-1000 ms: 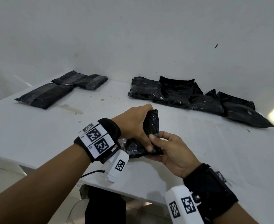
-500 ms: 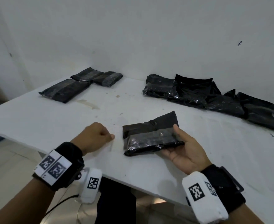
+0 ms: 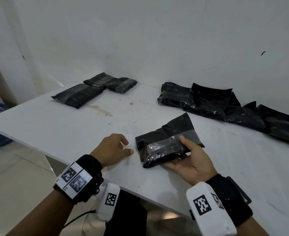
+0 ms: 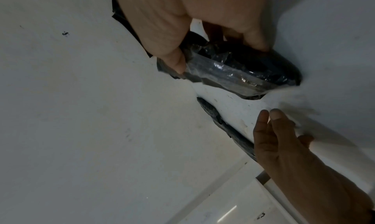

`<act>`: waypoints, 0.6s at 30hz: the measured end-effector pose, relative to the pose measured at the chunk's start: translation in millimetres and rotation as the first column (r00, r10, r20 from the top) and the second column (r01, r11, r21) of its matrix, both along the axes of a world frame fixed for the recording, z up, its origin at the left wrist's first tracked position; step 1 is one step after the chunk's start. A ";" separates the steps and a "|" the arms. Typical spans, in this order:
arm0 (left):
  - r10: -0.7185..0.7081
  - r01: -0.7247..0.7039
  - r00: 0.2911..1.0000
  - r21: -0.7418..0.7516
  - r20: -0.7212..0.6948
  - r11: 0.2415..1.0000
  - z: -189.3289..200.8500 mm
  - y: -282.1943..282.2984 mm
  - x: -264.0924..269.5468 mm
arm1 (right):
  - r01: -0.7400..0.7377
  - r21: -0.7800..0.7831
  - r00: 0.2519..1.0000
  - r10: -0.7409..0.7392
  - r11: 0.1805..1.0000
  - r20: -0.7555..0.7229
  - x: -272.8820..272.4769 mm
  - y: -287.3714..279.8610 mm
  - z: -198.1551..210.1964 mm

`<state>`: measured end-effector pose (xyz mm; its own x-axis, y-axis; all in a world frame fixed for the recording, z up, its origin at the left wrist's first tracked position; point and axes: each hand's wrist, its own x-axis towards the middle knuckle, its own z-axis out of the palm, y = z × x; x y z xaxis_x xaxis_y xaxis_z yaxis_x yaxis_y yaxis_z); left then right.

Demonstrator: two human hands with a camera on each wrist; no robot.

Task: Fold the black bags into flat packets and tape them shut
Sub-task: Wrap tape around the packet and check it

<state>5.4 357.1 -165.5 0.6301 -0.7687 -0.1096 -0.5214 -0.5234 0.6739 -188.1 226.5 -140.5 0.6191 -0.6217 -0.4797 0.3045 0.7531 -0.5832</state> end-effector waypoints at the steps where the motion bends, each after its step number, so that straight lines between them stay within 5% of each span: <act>1: 0.004 -0.004 1.000 -0.005 0.002 1.000 -0.1 0.3 0.1 | -0.018 0.002 1.000 0.018 1.000 0.003 1.0 0.0 0.0; 6: 0.109 -0.116 0.993 -0.173 -0.045 0.978 2.4 3.1 -0.6 | -0.035 -0.021 0.996 0.037 0.999 0.087 0.7 -0.7 -4.4; 11: 0.232 -0.214 0.972 -0.504 -0.028 0.837 28.4 5.5 -13.5 | 0.021 -0.066 0.971 -0.005 0.998 0.238 -3.3 -5.7 -1.5; 18: 0.018 -0.151 0.970 -0.542 -0.243 0.827 59.2 -3.8 -41.7 | 0.071 -0.112 0.930 -0.025 0.991 0.366 -3.9 -8.2 10.2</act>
<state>-36.3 353.2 -106.2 0.7064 -0.6858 0.1752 -0.2975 -0.0631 0.9526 -192.0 218.3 -130.3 0.7044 -0.6944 -0.1472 0.5465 0.6628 -0.5119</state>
